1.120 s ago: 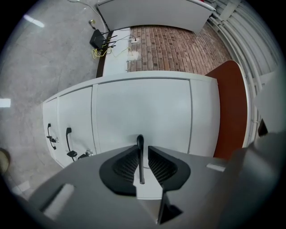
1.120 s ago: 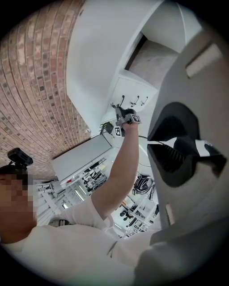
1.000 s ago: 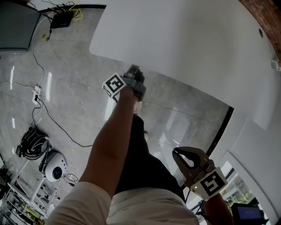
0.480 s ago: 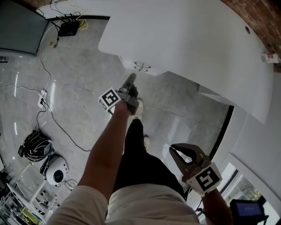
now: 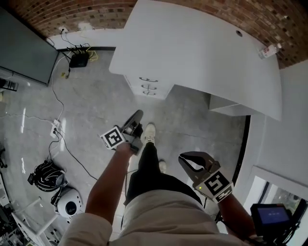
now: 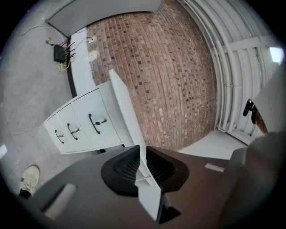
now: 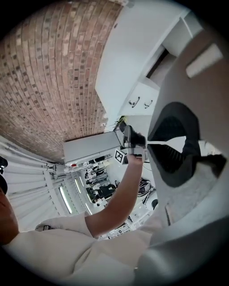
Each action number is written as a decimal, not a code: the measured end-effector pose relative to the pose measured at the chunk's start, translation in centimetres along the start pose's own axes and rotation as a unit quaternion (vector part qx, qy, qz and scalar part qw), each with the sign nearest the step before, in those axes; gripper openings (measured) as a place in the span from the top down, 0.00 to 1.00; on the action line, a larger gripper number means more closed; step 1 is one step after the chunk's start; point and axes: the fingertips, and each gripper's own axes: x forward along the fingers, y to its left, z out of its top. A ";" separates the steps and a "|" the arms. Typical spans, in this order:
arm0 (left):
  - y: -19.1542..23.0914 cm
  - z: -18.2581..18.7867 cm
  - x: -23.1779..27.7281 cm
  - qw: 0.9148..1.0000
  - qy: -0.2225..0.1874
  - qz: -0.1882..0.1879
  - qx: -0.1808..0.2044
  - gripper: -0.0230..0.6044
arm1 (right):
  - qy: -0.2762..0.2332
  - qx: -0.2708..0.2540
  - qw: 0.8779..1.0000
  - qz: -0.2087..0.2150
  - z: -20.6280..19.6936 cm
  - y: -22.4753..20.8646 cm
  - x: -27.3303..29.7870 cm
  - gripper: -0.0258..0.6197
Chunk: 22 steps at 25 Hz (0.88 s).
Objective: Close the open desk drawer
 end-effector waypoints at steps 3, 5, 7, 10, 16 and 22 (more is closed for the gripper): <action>-6.6 -0.4 -1.8 0.996 0.036 -0.005 0.086 0.91 | -0.032 -0.028 0.999 -0.020 1.7 0.7 -1.9 0.93; -12.0 -1.4 -3.4 0.989 0.051 -0.024 0.138 0.93 | -0.041 -0.040 0.998 -0.022 2.5 1.9 -3.6 0.93; -16.4 -3.4 -4.9 0.982 0.077 -0.036 0.171 0.96 | -0.050 -0.049 0.997 -0.022 3.2 2.8 -5.2 0.93; -22.8 -6.8 -5.9 0.957 0.133 -0.048 0.253 0.96 | -0.068 -0.058 0.996 -0.026 3.8 3.7 -7.4 0.93; -32.1 -13.4 -7.3 0.876 0.222 -0.087 0.420 0.96 | -0.090 -0.076 0.992 -0.033 4.6 5.2 -10.8 0.93; -36.6 -15.8 -8.3 0.836 0.257 -0.105 0.473 0.96 | -0.106 -0.091 0.989 -0.037 5.7 6.2 -12.6 0.93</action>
